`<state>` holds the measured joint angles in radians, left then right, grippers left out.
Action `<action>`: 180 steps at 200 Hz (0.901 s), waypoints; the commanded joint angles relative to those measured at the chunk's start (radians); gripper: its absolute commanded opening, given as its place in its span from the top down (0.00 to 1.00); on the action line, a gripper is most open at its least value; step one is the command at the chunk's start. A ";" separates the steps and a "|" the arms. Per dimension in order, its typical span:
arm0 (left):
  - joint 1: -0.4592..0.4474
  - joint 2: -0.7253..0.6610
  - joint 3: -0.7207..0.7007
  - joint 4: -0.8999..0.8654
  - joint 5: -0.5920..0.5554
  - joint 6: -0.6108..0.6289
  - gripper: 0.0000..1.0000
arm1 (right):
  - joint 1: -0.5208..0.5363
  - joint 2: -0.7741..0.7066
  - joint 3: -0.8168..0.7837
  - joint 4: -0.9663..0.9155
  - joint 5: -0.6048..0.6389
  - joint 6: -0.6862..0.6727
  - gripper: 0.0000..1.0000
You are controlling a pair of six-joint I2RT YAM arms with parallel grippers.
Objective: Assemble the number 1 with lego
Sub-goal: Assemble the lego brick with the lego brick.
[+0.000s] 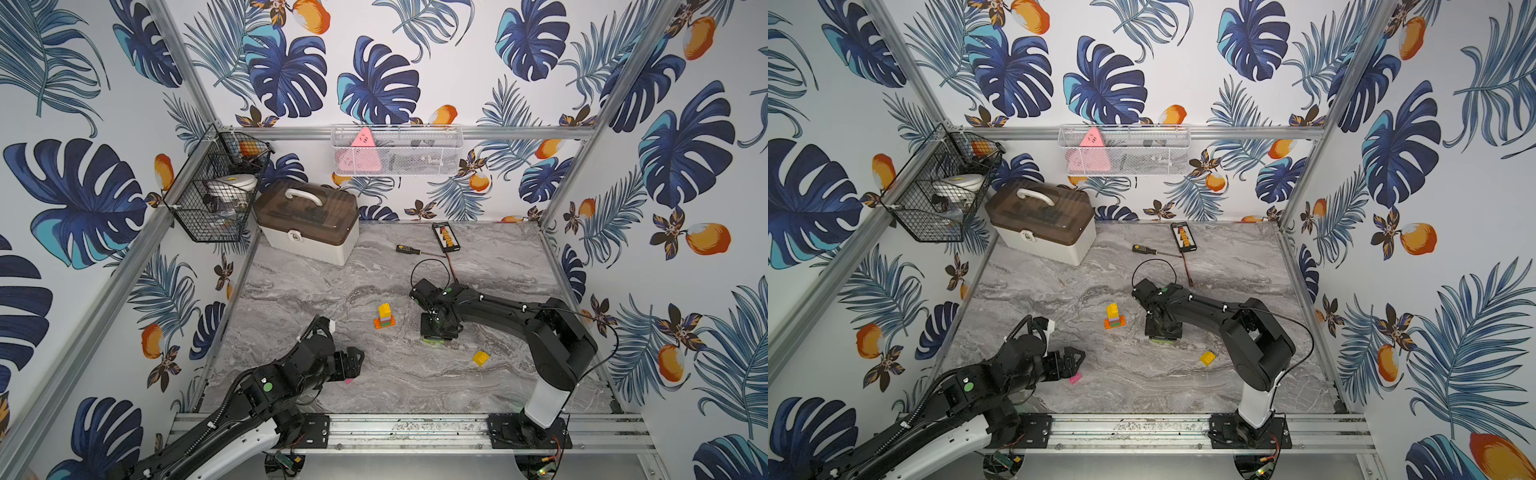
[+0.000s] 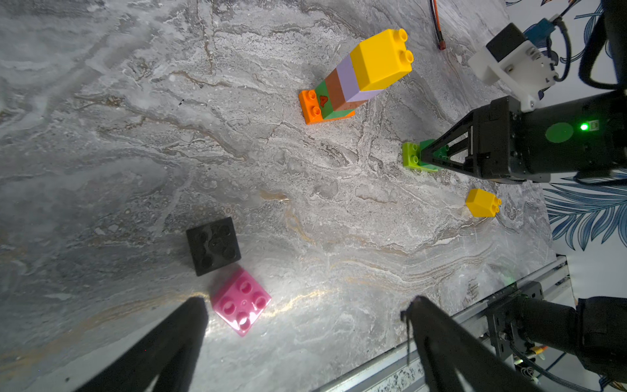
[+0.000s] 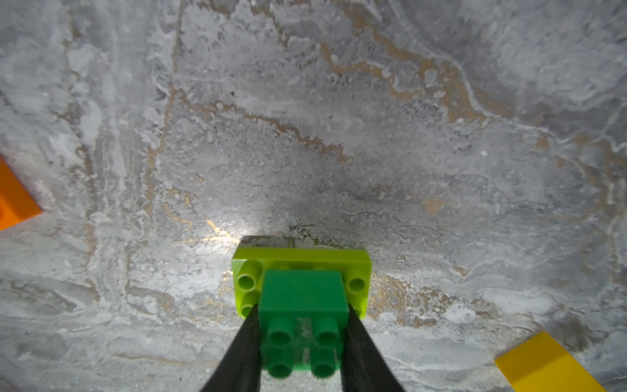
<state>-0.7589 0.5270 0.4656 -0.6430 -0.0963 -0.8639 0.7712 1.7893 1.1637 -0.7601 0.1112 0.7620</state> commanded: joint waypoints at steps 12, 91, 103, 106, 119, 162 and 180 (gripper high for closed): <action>-0.001 -0.009 0.006 0.021 0.006 0.000 0.01 | 0.002 0.012 0.001 0.012 0.012 -0.017 0.92; -0.002 -0.008 -0.001 0.031 0.010 0.001 0.01 | 0.001 0.045 0.016 0.014 0.023 -0.062 0.93; -0.001 -0.007 0.001 0.027 0.009 0.001 0.01 | 0.002 0.053 0.014 0.021 0.024 -0.071 0.94; 0.000 -0.007 0.001 0.027 0.009 0.001 0.01 | 0.002 0.055 0.013 0.023 0.024 -0.074 0.94; -0.002 -0.010 0.001 0.025 0.008 0.001 0.01 | 0.001 0.066 0.011 0.032 0.019 -0.091 0.94; 0.000 -0.005 0.002 0.024 0.006 -0.001 0.01 | 0.002 0.096 0.018 0.030 0.029 -0.119 0.94; -0.001 0.001 0.004 0.025 0.007 0.000 0.01 | 0.001 0.105 0.021 0.031 0.020 -0.127 0.90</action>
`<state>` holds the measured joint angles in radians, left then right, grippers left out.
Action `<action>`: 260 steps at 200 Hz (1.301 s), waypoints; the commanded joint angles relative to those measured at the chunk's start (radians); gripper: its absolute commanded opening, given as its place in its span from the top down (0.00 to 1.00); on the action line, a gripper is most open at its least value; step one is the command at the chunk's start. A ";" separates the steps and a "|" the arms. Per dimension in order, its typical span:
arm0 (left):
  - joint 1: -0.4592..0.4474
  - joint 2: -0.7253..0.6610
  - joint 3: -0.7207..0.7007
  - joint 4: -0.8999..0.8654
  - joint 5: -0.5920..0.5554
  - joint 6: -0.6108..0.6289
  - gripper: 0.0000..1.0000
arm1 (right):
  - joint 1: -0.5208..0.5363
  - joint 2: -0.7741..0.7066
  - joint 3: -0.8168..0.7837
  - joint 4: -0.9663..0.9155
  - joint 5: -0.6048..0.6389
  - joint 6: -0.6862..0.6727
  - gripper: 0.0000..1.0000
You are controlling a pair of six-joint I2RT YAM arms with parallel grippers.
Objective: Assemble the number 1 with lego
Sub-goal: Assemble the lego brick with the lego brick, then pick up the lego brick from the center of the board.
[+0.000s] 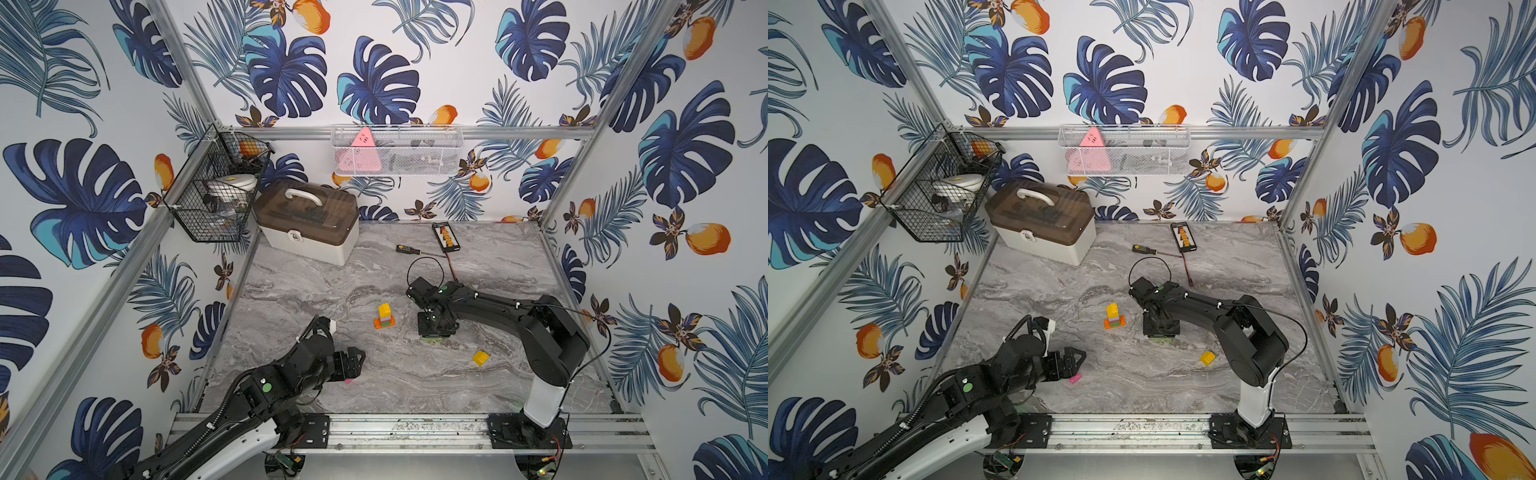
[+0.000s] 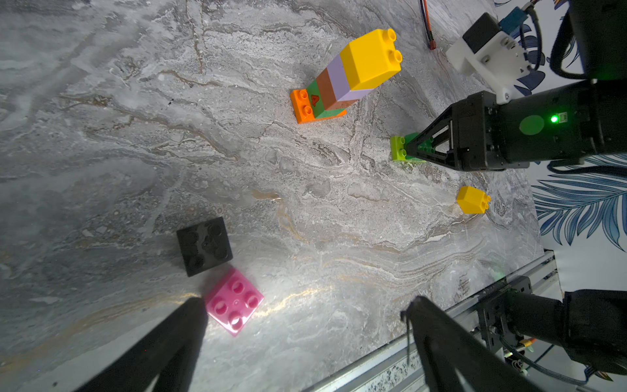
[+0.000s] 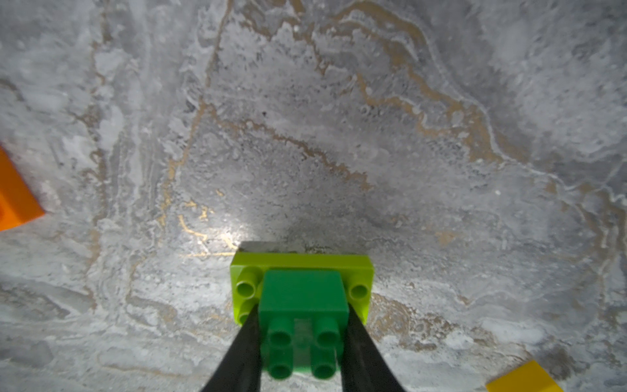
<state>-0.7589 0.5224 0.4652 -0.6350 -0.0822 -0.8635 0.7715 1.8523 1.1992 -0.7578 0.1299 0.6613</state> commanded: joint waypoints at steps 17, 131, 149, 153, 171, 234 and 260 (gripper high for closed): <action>-0.001 0.009 0.004 0.020 -0.005 0.001 0.01 | 0.002 0.047 -0.009 0.024 -0.003 -0.029 0.85; -0.001 0.120 0.050 -0.061 -0.057 -0.046 0.01 | -0.001 -0.056 0.091 -0.066 0.001 -0.022 0.43; -0.001 0.131 0.060 -0.090 -0.071 -0.070 0.01 | -0.004 -0.079 0.092 -0.070 -0.009 -0.022 0.41; -0.001 0.133 0.064 -0.099 -0.076 -0.077 0.01 | -0.005 -0.085 0.092 -0.071 -0.010 -0.022 0.41; -0.001 0.148 0.081 -0.144 -0.101 -0.102 0.04 | -0.008 -0.124 0.092 -0.079 -0.014 -0.025 0.40; 0.003 0.403 0.187 -0.221 -0.151 -0.069 0.09 | -0.060 -0.450 -0.013 -0.042 -0.006 -0.089 0.35; 0.047 0.515 0.231 -0.189 -0.113 -0.017 0.12 | -0.106 -0.533 -0.047 -0.058 -0.026 -0.121 0.33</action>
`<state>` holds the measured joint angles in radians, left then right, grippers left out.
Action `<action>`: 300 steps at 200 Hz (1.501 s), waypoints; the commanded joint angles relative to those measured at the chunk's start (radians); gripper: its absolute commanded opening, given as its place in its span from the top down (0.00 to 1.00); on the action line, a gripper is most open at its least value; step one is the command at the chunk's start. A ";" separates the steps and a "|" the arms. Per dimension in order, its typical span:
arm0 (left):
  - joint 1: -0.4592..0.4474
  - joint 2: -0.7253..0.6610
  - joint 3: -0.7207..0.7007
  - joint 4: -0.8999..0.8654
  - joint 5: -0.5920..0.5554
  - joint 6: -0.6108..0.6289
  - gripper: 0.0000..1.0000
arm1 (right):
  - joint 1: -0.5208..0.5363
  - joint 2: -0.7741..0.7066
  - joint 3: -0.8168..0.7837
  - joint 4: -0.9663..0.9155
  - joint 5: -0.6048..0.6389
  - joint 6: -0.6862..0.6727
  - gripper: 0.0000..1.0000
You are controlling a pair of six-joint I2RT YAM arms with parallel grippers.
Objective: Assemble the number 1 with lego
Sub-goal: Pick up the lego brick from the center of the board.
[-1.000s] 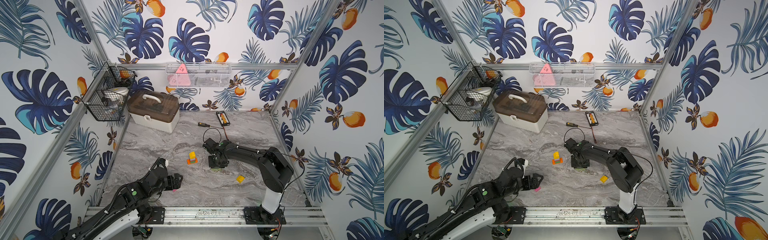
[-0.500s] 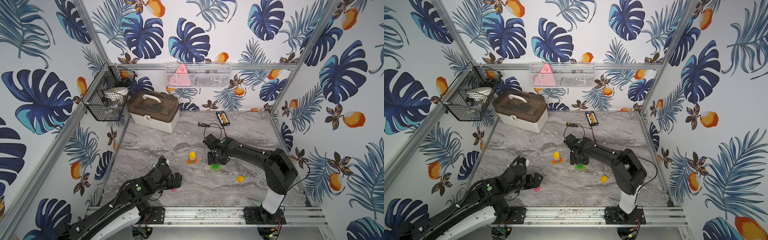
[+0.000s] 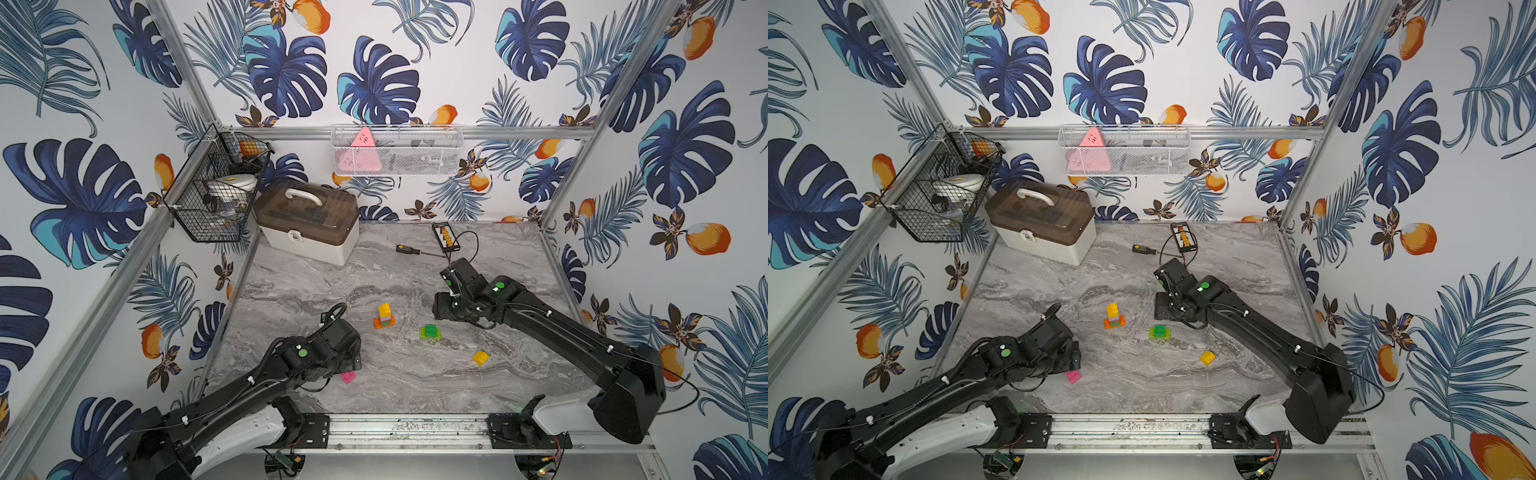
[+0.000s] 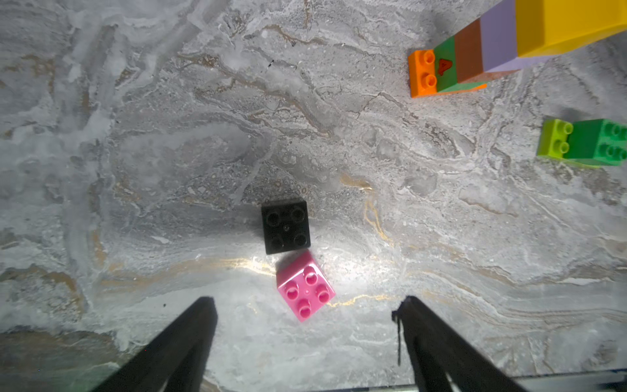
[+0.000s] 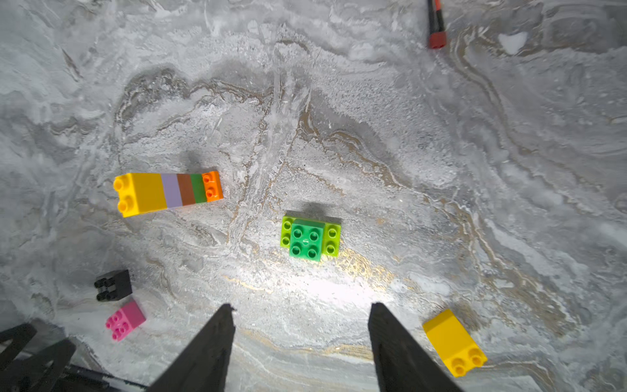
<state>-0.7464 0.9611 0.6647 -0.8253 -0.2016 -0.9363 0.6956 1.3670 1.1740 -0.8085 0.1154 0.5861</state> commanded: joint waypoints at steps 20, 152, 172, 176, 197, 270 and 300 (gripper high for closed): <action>0.093 0.153 0.035 0.039 0.075 0.102 0.19 | -0.068 -0.086 -0.053 -0.019 -0.031 -0.070 0.34; 0.218 0.342 0.010 0.148 0.177 0.213 0.43 | -0.116 -0.216 -0.110 -0.024 -0.058 -0.080 0.33; 0.217 0.362 0.011 0.158 0.179 0.217 0.47 | -0.115 -0.223 -0.110 -0.036 -0.051 -0.078 0.34; 0.216 0.366 0.012 0.161 0.178 0.218 0.47 | -0.114 -0.223 -0.109 -0.039 -0.051 -0.078 0.34; 0.214 0.380 0.004 0.182 0.186 0.214 0.49 | -0.116 -0.231 -0.107 -0.050 -0.040 -0.076 0.33; 0.142 0.437 0.059 0.171 0.143 0.187 0.65 | -0.116 -0.281 -0.085 -0.112 0.036 -0.046 0.14; 0.115 0.461 0.075 0.168 0.136 0.171 0.70 | -0.116 -0.344 -0.090 -0.122 0.095 -0.020 0.00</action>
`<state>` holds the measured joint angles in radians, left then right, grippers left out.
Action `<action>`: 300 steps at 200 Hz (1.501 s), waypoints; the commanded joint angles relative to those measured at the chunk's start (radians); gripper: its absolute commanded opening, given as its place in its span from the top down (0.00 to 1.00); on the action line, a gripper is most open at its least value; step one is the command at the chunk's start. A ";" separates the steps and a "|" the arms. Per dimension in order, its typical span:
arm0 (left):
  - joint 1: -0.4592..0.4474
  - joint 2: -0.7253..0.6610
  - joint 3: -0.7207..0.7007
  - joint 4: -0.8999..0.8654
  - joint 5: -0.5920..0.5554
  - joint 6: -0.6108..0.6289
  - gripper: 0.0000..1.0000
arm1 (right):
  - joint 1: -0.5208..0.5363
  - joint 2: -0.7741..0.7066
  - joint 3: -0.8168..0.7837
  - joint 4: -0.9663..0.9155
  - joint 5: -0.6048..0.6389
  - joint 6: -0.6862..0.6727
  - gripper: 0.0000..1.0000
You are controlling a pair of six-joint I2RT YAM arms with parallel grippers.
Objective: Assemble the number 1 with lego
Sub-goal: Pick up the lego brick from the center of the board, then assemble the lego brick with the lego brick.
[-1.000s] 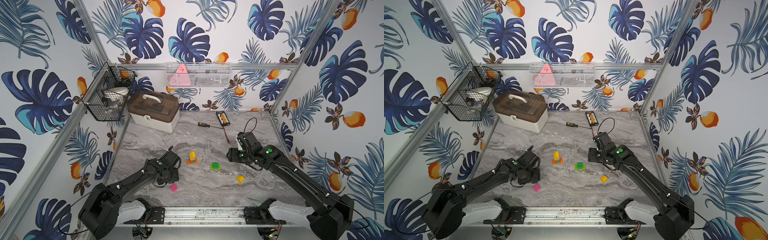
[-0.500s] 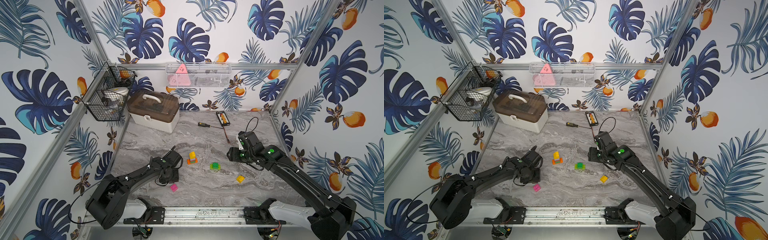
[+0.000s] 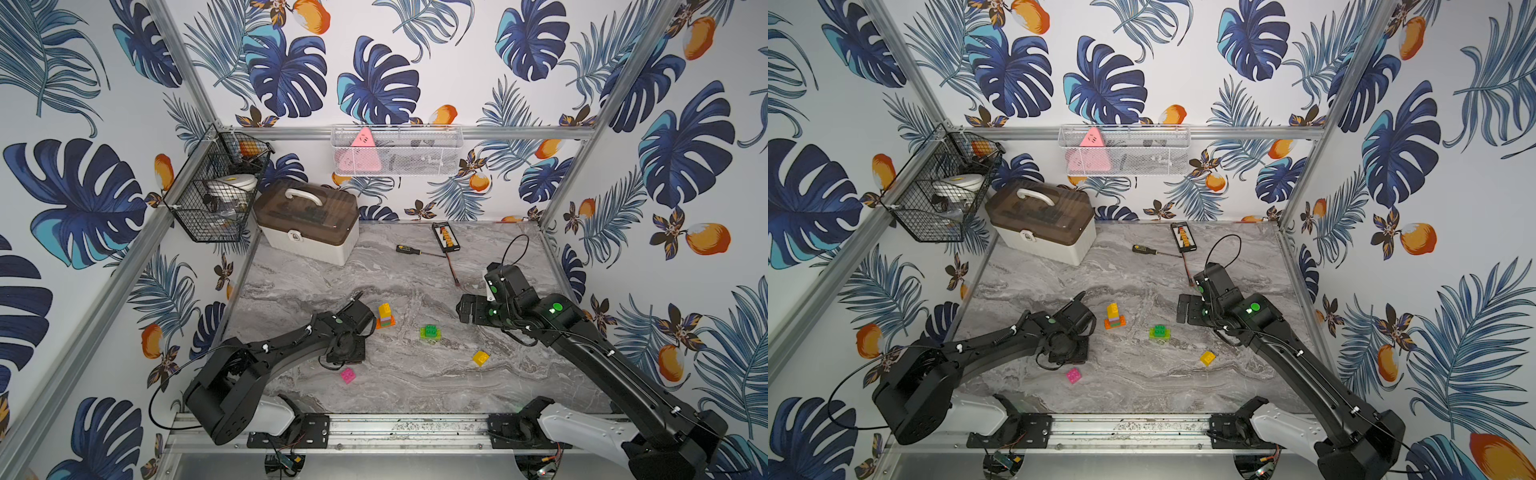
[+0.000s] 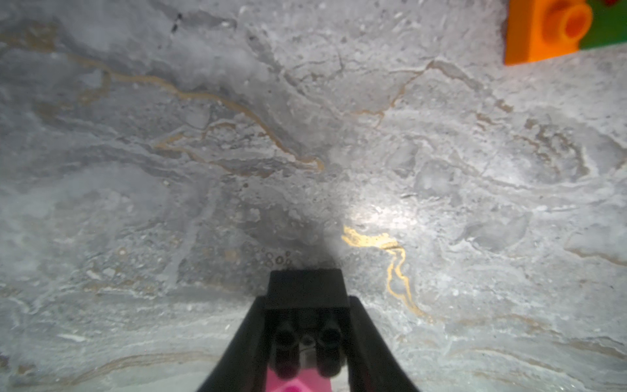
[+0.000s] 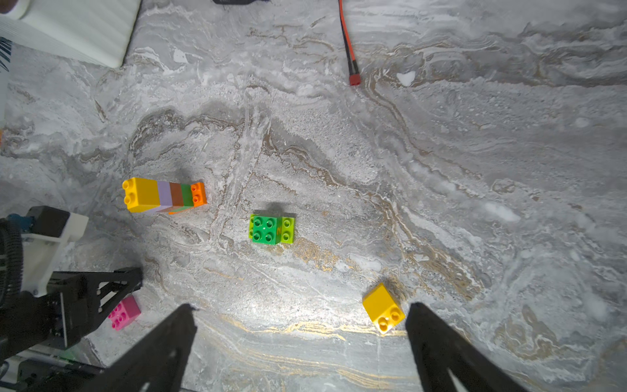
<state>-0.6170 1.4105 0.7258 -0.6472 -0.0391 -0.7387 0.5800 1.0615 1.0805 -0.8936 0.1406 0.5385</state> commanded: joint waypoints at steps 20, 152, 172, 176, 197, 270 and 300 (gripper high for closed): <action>-0.046 0.003 0.047 -0.034 -0.031 -0.052 0.73 | 0.001 -0.063 0.004 -0.044 0.085 0.034 0.00; -0.435 0.406 0.799 -0.241 -0.100 -0.191 0.73 | -0.122 -0.190 -0.157 -0.086 0.115 0.109 0.00; -0.405 0.523 0.901 -0.228 -0.061 -0.164 0.73 | -0.138 -0.226 -0.159 -0.096 0.137 0.124 0.00; -0.402 0.546 0.920 -0.229 -0.057 -0.160 0.73 | -0.142 -0.227 -0.160 -0.093 0.132 0.126 0.00; -0.385 0.648 1.013 -0.248 -0.045 -0.140 0.74 | -0.155 -0.221 -0.169 -0.094 0.105 0.135 0.00; -0.304 0.696 1.002 -0.206 -0.016 -0.076 0.75 | -0.172 -0.201 -0.184 -0.056 0.049 0.136 0.00; -0.294 0.722 1.035 -0.217 -0.010 -0.047 0.75 | -0.173 -0.198 -0.185 -0.047 0.052 0.136 0.00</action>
<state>-0.9150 2.1193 1.7390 -0.8532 -0.0593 -0.8310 0.4095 0.8608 0.8906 -0.9649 0.1921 0.6727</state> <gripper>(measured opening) 0.369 0.999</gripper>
